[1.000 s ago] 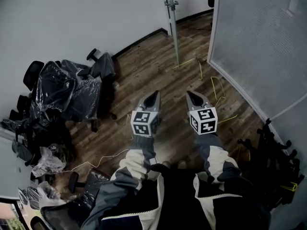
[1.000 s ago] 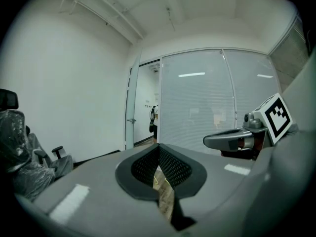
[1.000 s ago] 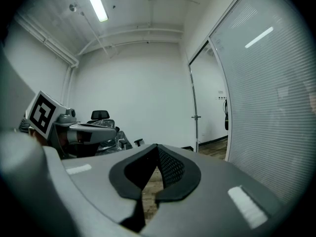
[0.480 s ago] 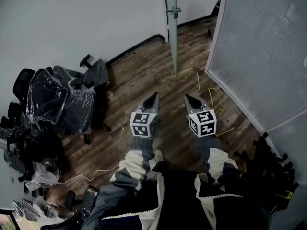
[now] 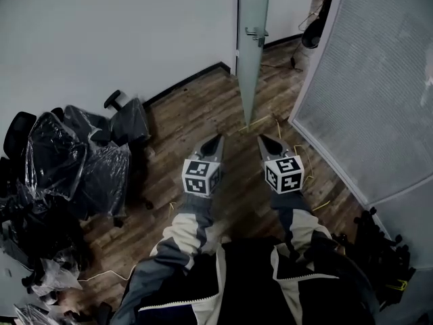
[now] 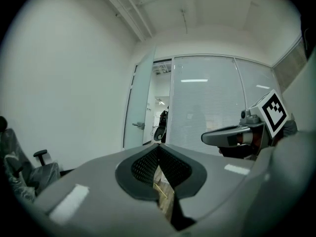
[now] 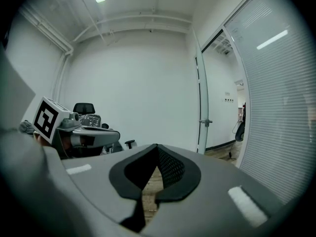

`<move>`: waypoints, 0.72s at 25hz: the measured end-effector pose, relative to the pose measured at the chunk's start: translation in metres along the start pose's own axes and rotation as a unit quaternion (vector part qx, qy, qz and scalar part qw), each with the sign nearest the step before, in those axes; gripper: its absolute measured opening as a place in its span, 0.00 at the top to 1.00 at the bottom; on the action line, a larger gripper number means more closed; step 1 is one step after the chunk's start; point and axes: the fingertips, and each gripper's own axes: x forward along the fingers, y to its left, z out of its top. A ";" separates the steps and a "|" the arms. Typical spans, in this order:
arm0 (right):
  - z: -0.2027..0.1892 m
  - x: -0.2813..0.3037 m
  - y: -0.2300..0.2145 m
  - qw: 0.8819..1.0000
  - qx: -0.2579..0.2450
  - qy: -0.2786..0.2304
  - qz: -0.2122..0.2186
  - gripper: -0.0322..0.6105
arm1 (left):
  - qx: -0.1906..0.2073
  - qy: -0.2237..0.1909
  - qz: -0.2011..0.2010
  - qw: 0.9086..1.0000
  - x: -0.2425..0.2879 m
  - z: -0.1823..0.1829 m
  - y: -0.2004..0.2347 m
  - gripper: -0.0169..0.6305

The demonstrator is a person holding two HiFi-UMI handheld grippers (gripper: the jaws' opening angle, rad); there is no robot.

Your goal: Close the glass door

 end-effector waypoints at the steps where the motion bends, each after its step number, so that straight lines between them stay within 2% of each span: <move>1: -0.001 0.008 -0.002 1.000 0.001 0.004 0.000 0.94 | -0.002 0.004 -0.001 1.000 0.005 -0.003 0.007 0.97; 11: 0.010 0.095 -0.046 1.000 0.009 0.003 0.005 0.94 | 0.001 0.026 0.009 1.000 0.080 -0.008 0.066 0.97; 18: 0.019 0.191 -0.102 0.999 0.010 0.006 0.030 0.94 | 0.005 0.026 0.028 0.999 0.169 0.005 0.119 0.97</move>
